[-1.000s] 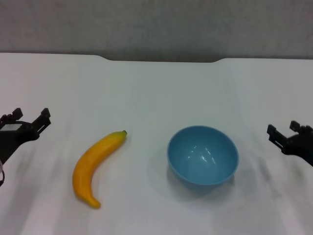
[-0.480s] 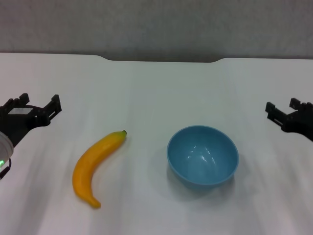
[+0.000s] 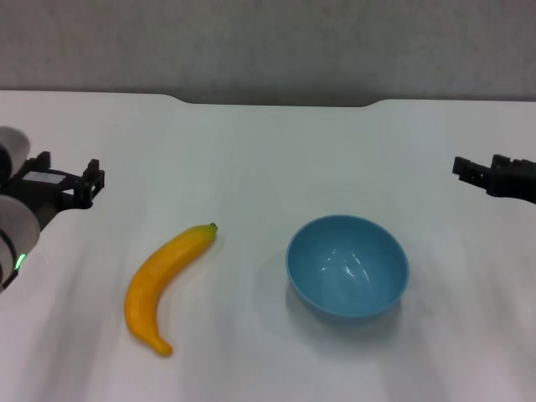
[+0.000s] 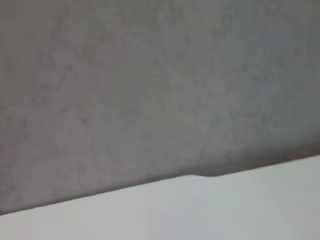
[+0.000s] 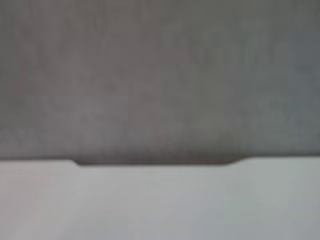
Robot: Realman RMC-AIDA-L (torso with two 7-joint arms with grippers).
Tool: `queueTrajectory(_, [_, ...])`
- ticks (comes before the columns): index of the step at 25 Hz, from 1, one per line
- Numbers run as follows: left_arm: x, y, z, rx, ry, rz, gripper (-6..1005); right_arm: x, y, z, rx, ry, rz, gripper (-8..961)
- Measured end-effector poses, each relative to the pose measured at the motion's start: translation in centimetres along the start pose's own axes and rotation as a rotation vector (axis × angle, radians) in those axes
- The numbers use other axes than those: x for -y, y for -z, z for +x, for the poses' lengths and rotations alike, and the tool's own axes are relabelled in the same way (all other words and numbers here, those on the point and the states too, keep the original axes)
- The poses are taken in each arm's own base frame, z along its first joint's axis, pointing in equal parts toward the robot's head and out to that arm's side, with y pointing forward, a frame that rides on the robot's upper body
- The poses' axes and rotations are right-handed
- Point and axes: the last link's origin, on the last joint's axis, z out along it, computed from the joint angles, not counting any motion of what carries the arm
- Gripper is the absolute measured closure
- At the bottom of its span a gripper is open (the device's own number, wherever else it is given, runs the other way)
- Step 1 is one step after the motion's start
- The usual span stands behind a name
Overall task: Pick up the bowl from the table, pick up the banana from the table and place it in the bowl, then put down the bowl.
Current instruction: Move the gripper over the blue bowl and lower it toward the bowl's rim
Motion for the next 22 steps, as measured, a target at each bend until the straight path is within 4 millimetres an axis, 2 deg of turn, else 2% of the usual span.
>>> queueTrajectory(4, [-0.6,-0.3,0.5,0.042,-0.063,0.003,355,-0.3,-1.3,-0.2,-0.115,0.034,0.004,334])
queueTrajectory(13, [-2.3,-0.6,2.0,0.141,-0.121,-0.059,343,-3.1,-4.1,-2.0,-0.34,0.12,-0.029,344])
queueTrajectory(17, [-2.4,-0.8,2.0,0.151,-0.129,-0.058,342,-3.9,-5.3,-1.6,-0.404,0.115,-0.055,349])
queueTrajectory(22, [-2.3,-0.9,1.6,0.163,-0.13,-0.058,343,-3.8,-6.6,-0.1,-0.48,0.076,-0.053,355])
